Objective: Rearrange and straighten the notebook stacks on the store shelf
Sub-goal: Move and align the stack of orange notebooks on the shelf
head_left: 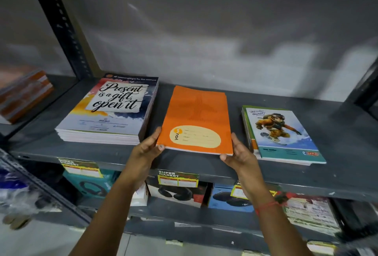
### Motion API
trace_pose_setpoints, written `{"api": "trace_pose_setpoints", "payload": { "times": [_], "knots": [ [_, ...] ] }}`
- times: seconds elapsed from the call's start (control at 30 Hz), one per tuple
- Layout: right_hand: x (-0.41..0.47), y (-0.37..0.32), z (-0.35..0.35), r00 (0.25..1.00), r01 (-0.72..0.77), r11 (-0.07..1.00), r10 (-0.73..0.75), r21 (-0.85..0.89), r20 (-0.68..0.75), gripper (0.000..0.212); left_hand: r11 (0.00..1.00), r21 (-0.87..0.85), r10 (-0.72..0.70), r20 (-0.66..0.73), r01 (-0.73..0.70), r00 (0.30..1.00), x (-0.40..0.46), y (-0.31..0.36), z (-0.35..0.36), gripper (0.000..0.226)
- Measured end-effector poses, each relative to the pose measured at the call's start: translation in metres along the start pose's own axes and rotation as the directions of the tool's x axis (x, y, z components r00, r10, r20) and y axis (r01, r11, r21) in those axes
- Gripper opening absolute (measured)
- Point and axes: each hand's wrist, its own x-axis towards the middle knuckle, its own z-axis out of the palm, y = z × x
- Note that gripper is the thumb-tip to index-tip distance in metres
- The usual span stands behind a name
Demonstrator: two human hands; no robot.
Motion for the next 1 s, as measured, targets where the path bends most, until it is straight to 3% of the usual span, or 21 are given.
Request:
{"api": "trace_pose_setpoints", "payload": {
  "times": [0.33, 0.67, 0.8, 1.0],
  "knots": [
    [0.003, 0.004, 0.012, 0.984, 0.030, 0.999, -0.025, 0.027, -0.178, 0.066, 0.988, -0.142, 0.010, -0.311, -0.057, 0.950, 0.000, -0.002, 0.021, 0.041],
    [0.000, 0.003, 0.020, 0.950, 0.065, 0.996, -0.083, -0.068, -0.301, 0.061, 0.987, -0.137, 0.030, -0.372, -0.087, 0.928, 0.005, -0.007, 0.022, 0.038],
    [-0.001, 0.001, 0.023, 0.934, 0.062, 0.990, -0.104, -0.130, -0.342, 0.049, 0.986, -0.145, 0.026, -0.373, -0.086, 0.927, 0.005, -0.008, 0.022, 0.037],
    [0.000, -0.001, 0.028, 0.919, 0.061, 0.992, -0.098, -0.109, -0.381, 0.047, 0.980, -0.165, 0.027, -0.425, -0.107, 0.905, 0.007, -0.006, 0.027, 0.035]
  ]
}}
